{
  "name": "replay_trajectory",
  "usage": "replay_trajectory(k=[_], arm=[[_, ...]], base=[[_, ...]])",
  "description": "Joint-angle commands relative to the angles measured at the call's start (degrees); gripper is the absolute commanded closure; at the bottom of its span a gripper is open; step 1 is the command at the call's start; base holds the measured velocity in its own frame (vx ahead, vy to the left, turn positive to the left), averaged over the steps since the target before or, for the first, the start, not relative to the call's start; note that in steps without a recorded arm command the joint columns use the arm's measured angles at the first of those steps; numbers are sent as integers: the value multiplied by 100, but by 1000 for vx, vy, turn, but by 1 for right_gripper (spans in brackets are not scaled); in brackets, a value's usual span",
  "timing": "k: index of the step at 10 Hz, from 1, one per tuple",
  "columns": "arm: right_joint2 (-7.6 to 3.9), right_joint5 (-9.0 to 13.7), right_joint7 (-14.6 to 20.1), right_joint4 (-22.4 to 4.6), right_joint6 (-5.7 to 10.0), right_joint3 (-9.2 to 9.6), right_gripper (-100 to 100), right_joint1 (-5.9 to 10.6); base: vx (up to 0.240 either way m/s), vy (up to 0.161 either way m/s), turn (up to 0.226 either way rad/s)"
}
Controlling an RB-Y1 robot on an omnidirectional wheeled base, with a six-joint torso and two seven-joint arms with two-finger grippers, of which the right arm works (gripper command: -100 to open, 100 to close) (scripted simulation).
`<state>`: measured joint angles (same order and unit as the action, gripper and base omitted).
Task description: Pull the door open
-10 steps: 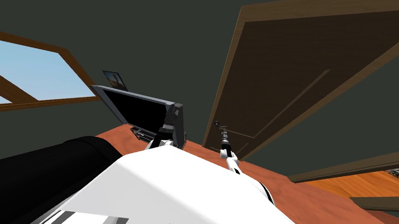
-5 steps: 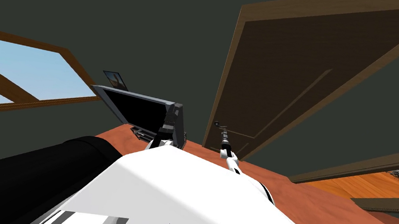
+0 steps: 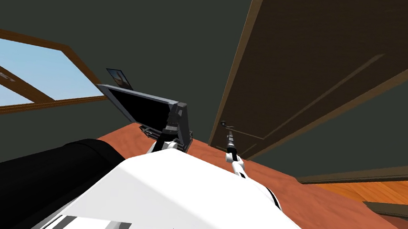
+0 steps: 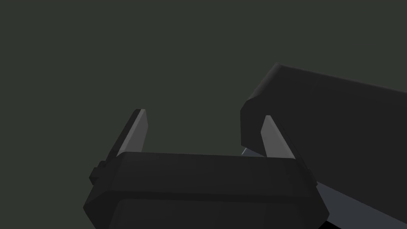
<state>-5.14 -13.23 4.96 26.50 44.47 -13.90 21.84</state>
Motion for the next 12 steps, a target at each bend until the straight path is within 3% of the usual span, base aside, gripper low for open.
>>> replay_trajectory(k=[1,8,12], arm=[[-19,50,-32,-29,54,-9,-100,-9],[-124,475,-238,18,377,-36,-100,-221],[-153,725,-370,48,566,-49,-100,-353]], base=[[-205,-1,82],[-183,26,198],[-65,30,186]])
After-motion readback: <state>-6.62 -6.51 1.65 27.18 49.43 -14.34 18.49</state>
